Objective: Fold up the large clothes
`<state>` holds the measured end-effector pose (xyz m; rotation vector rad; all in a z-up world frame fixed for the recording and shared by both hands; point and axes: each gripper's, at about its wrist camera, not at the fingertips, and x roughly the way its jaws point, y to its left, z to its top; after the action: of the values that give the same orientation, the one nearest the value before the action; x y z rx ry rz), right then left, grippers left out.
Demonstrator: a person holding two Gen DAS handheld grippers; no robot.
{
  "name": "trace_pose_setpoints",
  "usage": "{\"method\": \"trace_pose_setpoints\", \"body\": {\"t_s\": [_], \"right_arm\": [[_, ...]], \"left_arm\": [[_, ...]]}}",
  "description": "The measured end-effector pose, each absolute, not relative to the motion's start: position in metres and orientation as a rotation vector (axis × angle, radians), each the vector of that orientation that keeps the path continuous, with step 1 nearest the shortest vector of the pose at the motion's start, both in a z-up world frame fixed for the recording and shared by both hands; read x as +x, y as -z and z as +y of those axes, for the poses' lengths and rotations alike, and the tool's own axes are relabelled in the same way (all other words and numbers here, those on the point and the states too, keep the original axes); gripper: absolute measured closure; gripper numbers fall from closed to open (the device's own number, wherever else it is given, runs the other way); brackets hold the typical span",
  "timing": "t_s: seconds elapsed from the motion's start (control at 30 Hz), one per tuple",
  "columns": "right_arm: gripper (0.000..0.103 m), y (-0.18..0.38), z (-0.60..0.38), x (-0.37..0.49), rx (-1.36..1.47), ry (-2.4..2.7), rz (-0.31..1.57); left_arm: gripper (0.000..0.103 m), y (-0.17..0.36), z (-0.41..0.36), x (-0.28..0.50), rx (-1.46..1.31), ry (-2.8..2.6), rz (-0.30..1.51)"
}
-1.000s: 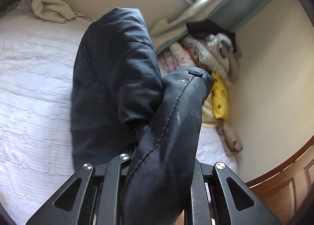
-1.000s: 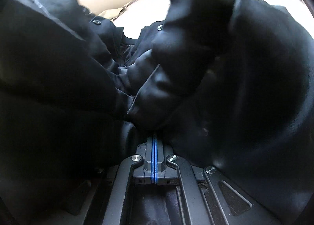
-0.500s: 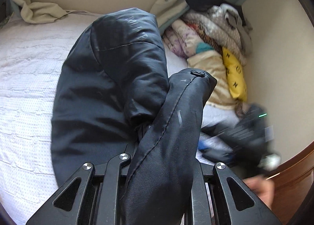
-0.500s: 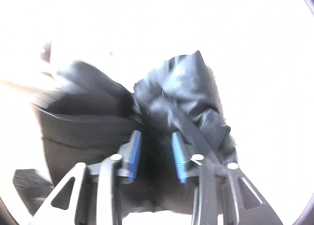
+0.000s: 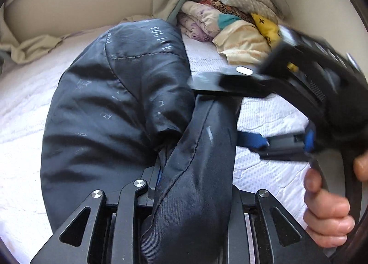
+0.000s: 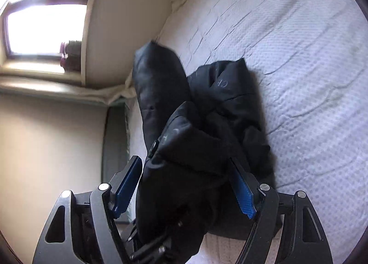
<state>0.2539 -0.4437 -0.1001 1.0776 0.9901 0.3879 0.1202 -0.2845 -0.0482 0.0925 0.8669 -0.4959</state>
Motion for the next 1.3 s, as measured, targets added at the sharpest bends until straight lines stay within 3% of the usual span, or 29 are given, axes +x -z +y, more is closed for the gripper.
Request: {"method": "trace_pose_setpoints", "body": {"t_s": [0.13,0.37,0.5,0.6,0.7,0.83,1.0,1.17,1.3], "right_arm": [[0.029,0.097,-0.441,0.269,1.038,-0.390,0.996],[0.054,0.112,-0.409,0.304,0.924,-0.400,1.090],[0.069,0.113,-0.400,0.310,0.889,-0.389,1.111],[0.073,0.114,-0.399,0.311,0.885,-0.387,1.107],[0.075,0.114,-0.401,0.311,0.886,-0.376,1.100],[0.075,0.112,-0.407,0.310,0.883,-0.378,1.090],[0.076,0.104,-0.415,0.301,0.854,-0.381,1.067],[0.077,0.108,-0.429,0.298,0.842,-0.371,1.046],[0.075,0.117,-0.435,0.297,0.849,-0.346,1.045]], "left_arm": [[0.072,0.052,-0.291,0.117,0.133,0.532,0.846],[0.065,0.059,-0.301,0.115,0.208,0.562,0.847],[0.050,0.054,-0.292,0.122,0.181,0.614,0.886],[0.032,0.038,-0.279,0.122,0.121,0.673,0.919],[0.020,0.023,-0.259,0.118,0.027,0.733,0.959],[0.019,0.007,-0.224,0.110,-0.008,0.780,0.944],[0.019,0.000,-0.168,0.110,-0.031,0.664,0.735],[0.027,0.050,-0.165,0.131,-0.005,0.649,0.874],[0.027,0.066,-0.175,0.129,0.014,0.651,0.877]]}}
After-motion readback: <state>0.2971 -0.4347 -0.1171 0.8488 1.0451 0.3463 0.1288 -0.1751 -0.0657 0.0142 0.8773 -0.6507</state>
